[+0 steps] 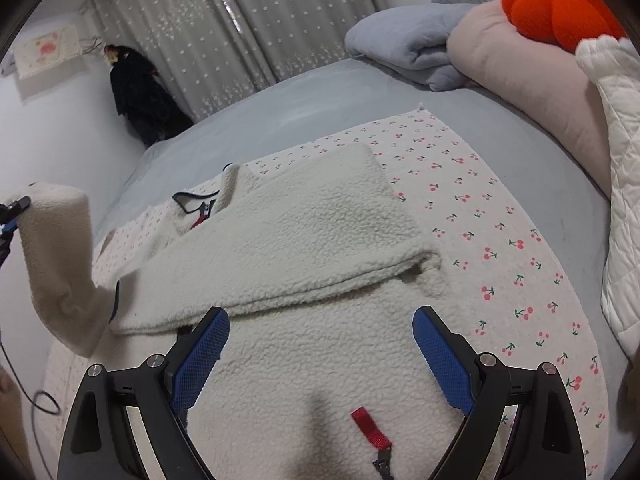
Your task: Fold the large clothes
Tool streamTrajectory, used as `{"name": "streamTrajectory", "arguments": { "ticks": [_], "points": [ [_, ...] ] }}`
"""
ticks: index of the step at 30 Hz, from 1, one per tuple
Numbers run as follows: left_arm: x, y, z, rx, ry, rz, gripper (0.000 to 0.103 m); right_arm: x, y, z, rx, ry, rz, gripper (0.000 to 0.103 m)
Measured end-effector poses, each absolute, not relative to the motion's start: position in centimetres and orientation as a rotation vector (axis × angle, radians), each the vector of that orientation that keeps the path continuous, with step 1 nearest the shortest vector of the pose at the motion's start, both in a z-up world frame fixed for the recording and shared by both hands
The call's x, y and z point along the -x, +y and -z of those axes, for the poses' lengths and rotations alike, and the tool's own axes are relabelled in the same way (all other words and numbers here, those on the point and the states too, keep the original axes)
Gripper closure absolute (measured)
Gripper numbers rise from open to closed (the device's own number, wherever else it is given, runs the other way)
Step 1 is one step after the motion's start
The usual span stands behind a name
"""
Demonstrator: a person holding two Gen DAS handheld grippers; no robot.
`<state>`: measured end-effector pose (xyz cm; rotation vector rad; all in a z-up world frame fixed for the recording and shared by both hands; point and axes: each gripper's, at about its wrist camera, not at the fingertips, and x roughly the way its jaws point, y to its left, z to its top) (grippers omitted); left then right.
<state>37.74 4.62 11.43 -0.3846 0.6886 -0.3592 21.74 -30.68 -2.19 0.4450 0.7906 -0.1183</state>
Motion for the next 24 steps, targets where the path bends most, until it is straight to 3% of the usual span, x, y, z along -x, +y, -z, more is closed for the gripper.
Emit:
{"name": "streamTrajectory", "arguments": {
  "ticks": [7,8,9,11,12,14,18,24],
  "points": [
    [-35.8,-7.1,-3.8,0.175,0.899,0.536,0.090,-21.7,-32.2,2.7,-0.469,0.791,0.126,0.008],
    [-35.9,-8.6,-2.2,0.137,0.947,0.562,0.085,-21.7,-32.3,2.8,-0.468,0.792,0.128,0.008],
    [-35.8,-9.8,-0.4,0.085,1.008,0.594,0.072,-21.7,-32.5,2.8,-0.471,0.790,0.128,0.008],
    [-35.3,-12.2,3.1,-0.075,1.167,0.675,0.055,-21.6,-32.9,2.9,-0.485,0.788,0.126,0.008],
    [-34.9,-12.7,4.3,-0.167,1.201,0.679,0.055,-21.6,-33.2,3.0,-0.494,0.787,0.125,0.008],
    [-33.8,-12.2,4.2,-0.232,1.152,0.687,0.053,-21.5,-33.6,3.1,-0.512,0.782,0.118,0.008],
    [-33.1,-8.0,0.7,-0.201,1.021,0.670,0.021,-21.6,-34.1,3.5,-0.537,0.776,0.105,0.008],
    [-34.7,-1.5,-2.4,-0.143,0.919,0.555,0.019,-23.3,-33.4,4.5,-0.619,0.770,0.030,0.008]
  ]
}}
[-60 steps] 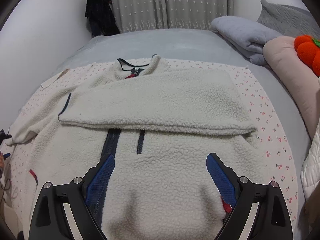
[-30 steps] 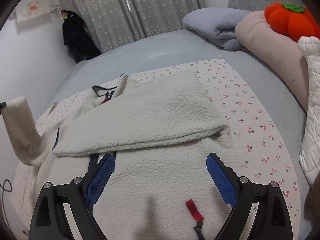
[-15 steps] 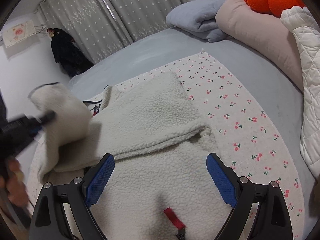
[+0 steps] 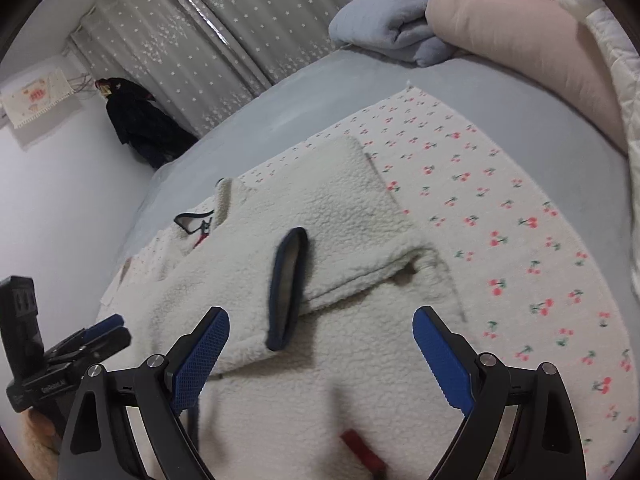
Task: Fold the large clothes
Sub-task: 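Grasp the navy-trimmed cuff with the right gripper, lay it flat, release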
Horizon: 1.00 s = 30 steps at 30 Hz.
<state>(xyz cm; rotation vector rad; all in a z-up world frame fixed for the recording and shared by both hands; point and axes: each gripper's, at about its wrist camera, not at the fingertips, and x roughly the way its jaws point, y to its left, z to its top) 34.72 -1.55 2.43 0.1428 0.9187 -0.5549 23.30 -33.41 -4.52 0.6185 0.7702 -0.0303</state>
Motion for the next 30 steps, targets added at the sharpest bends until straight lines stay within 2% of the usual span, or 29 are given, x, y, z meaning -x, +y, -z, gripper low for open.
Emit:
{"name": "streamTrajectory", "arguments": {
  "ticks": [4,5,7,8,9,10,15,18,22,24,27,30],
  "points": [
    [-36.3,4.2,-2.4,-0.086,0.905,0.417,0.019,-25.7,-32.5,6.6,-0.714,0.786,-0.042,0.009],
    [-36.6,5.6,-2.2,-0.061,0.902,0.383,0.019,-26.2,-32.2,7.1,-0.729,0.794,-0.051,0.012],
    [-37.2,9.5,-2.3,0.010,0.888,0.299,0.019,-27.3,-31.4,8.3,-0.740,0.829,-0.064,0.033],
    [-37.3,10.6,-2.3,0.039,0.880,0.268,0.019,-27.7,-30.9,8.6,-0.741,0.848,-0.063,0.070],
    [-37.5,12.2,-2.5,0.079,0.867,0.228,0.020,-27.9,-30.5,8.4,-0.745,0.846,-0.075,0.091],
    [-37.6,13.9,-2.6,0.122,0.852,0.197,0.021,-27.8,-30.2,7.6,-0.738,0.817,-0.079,0.091],
    [-38.0,17.1,-1.8,0.198,0.852,0.156,0.051,-28.2,-29.1,0.5,-0.594,0.641,-0.116,0.094],
    [-38.2,16.6,-0.2,0.191,0.876,0.200,0.059,-29.2,-29.5,-1.4,-0.571,0.597,-0.136,0.094],
    [-38.5,13.6,4.0,0.134,0.953,0.279,0.060,-30.0,-29.7,0.1,-0.486,0.581,-0.133,0.094],
    [-38.6,12.2,6.9,0.088,0.999,0.276,0.060,-30.7,-30.3,3.3,-0.439,0.666,-0.050,0.094],
    [-37.1,10.6,8.1,-0.007,0.896,0.266,0.060,-32.1,-30.8,9.0,-0.394,0.850,0.029,0.094],
    [-36.5,10.6,7.6,-0.016,0.886,0.268,0.060,-31.7,-31.0,9.1,-0.429,0.823,0.022,0.094]
  ]
}}
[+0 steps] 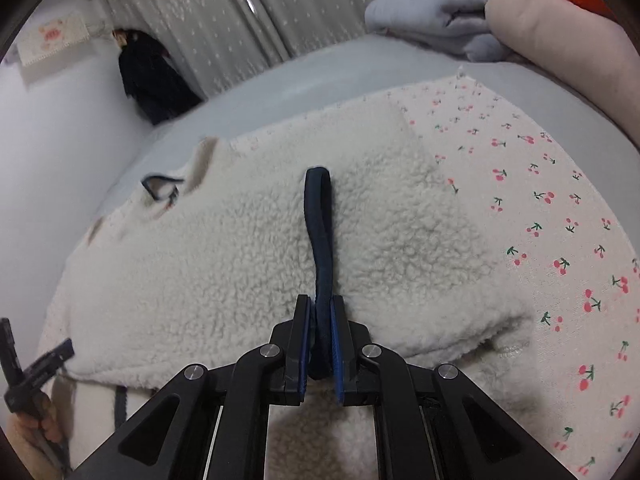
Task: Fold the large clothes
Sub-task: 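Grasp the navy-trimmed cuff with the right gripper, lay it flat, release, then grasp the jacket hem with both grippers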
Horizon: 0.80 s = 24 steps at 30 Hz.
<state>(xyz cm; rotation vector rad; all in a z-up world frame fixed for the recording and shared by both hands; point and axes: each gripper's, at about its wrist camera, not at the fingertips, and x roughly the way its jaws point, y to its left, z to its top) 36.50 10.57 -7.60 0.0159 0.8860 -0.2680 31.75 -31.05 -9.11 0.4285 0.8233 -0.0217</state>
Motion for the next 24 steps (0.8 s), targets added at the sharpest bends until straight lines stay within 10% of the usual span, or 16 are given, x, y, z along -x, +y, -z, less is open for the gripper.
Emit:
{"name": "streamTrajectory", "arguments": {
  "ticks": [9,24],
  "points": [
    [-31.5,18.6,3.3,0.202,0.914,0.228,0.029,-24.5,-30.9,4.3,-0.282,0.882,0.030,0.028],
    [-17.1,24.2,10.0,0.452,1.144,0.359,0.032,-4.6,-36.5,10.3,-0.528,0.994,0.065,0.022]
  ]
}}
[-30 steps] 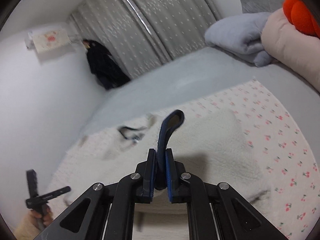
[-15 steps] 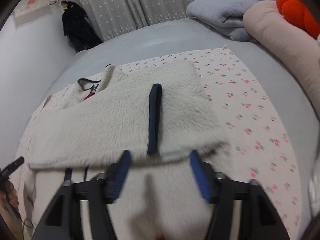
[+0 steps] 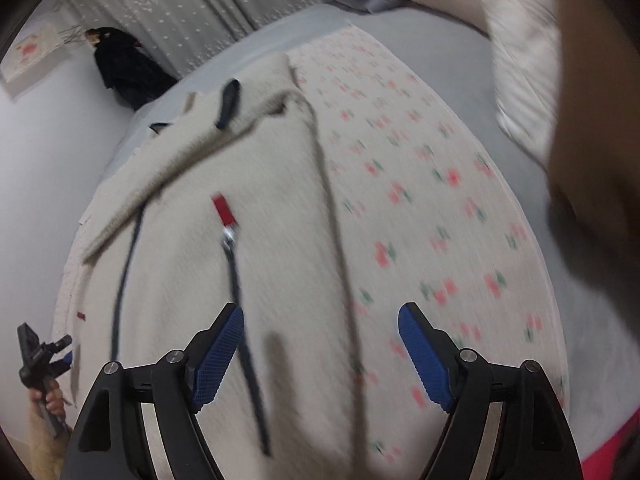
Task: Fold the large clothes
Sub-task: 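Grasp the jacket hem with both grippers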
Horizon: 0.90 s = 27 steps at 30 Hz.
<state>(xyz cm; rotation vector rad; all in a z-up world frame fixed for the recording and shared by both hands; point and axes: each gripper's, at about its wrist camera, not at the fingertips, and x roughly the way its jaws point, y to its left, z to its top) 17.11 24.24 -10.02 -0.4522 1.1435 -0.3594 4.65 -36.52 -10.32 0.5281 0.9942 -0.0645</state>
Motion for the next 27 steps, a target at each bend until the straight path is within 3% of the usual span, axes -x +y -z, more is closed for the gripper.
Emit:
{"name": "streamTrajectory", "arguments": {
  "ticks": [4,7,8,9,10,12,17,22,25,26,27],
  "points": [
    [-13.3,21.1,10.0,0.365,1.204,0.449,0.032,-1.7,-36.0,10.6,-0.576,0.956,-0.019,0.028],
    [-11.3,19.3,9.6,0.269,1.205,0.452,0.035,-0.4,-35.4,10.9,-0.581,0.967,-0.062,0.045],
    [-10.8,18.9,9.4,0.252,1.201,0.443,0.042,0.0,-35.0,11.1,-0.574,0.979,-0.083,0.068],
    [-10.3,18.7,9.4,0.231,1.202,0.427,0.055,0.1,-34.8,11.2,-0.584,0.991,-0.112,0.086],
    [-10.1,18.5,9.3,0.212,1.205,0.407,0.060,0.4,-34.8,11.2,-0.597,0.989,-0.119,0.087],
    [-9.7,19.0,8.4,0.218,1.182,0.354,0.089,1.2,-34.7,10.2,-0.598,0.962,-0.104,0.091],
    [-7.8,21.4,4.2,0.326,1.076,0.371,0.091,3.4,-34.3,4.9,-0.558,0.837,-0.102,0.093],
    [-8.4,19.8,8.2,0.077,1.277,0.332,0.085,0.4,-32.8,7.4,-0.374,1.045,0.037,0.089],
    [-10.1,22.2,8.1,0.170,1.225,0.329,0.063,0.1,-31.6,7.9,-0.307,1.070,0.102,0.077],
    [-11.1,23.4,7.5,0.218,1.170,0.312,0.049,0.2,-31.3,7.6,-0.297,1.055,0.105,0.069],
    [-12.3,24.6,7.0,0.259,1.118,0.282,0.041,0.2,-31.2,7.3,-0.295,1.048,0.109,0.055]
  ]
}}
